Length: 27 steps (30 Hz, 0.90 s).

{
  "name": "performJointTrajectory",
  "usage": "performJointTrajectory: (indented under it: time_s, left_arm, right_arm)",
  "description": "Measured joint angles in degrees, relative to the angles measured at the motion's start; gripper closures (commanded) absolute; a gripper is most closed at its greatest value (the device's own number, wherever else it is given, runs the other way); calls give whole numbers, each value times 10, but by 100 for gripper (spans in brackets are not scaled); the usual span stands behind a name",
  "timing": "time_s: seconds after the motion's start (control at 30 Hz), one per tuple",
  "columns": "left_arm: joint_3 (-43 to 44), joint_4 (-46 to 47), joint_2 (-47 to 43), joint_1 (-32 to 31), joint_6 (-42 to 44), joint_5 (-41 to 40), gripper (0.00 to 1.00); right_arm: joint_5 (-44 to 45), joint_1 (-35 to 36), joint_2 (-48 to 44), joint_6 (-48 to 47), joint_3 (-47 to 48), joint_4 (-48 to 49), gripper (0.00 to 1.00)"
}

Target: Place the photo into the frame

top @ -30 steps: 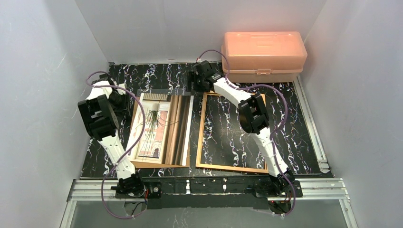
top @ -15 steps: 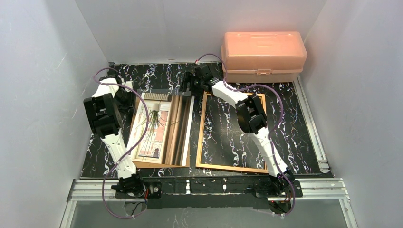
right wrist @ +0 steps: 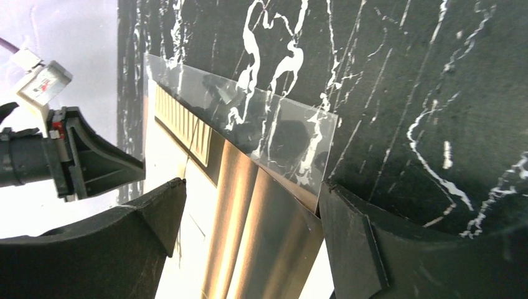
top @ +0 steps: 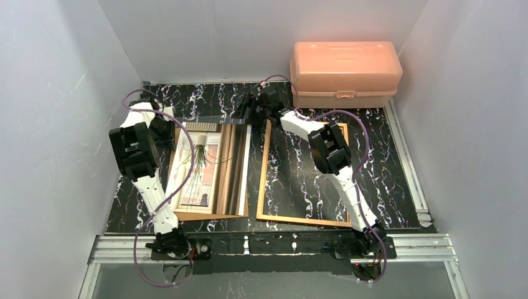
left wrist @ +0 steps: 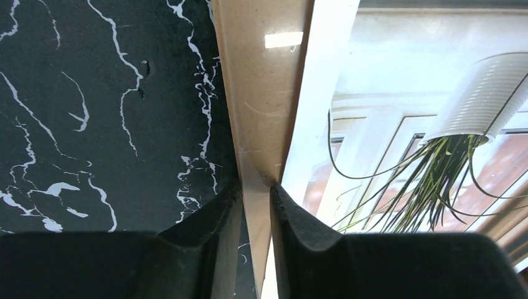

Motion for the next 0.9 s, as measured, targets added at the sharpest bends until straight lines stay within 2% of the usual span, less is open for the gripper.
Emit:
performJointTrajectory:
  time_s: [0.2, 0.43, 0.7, 0.8, 0.9]
  left_arm:
    - [14, -11, 8, 5, 8, -2, 87]
    - [14, -12, 9, 8, 18, -9, 89]
    - [14, -12, 9, 8, 27, -9, 90]
    - [14, -12, 9, 7, 29, -9, 90]
    - [14, -12, 9, 7, 31, -9, 90]
  right_arm:
    - [-27, -3, -3, 43, -46, 85, 18]
    - [-68, -2, -21, 104, -108, 187, 22]
    - [-126, 8, -30, 187, -132, 291, 28]
    - [-136, 9, -33, 199, -140, 312, 39]
    - [-138, 9, -40, 198, -156, 316, 59]
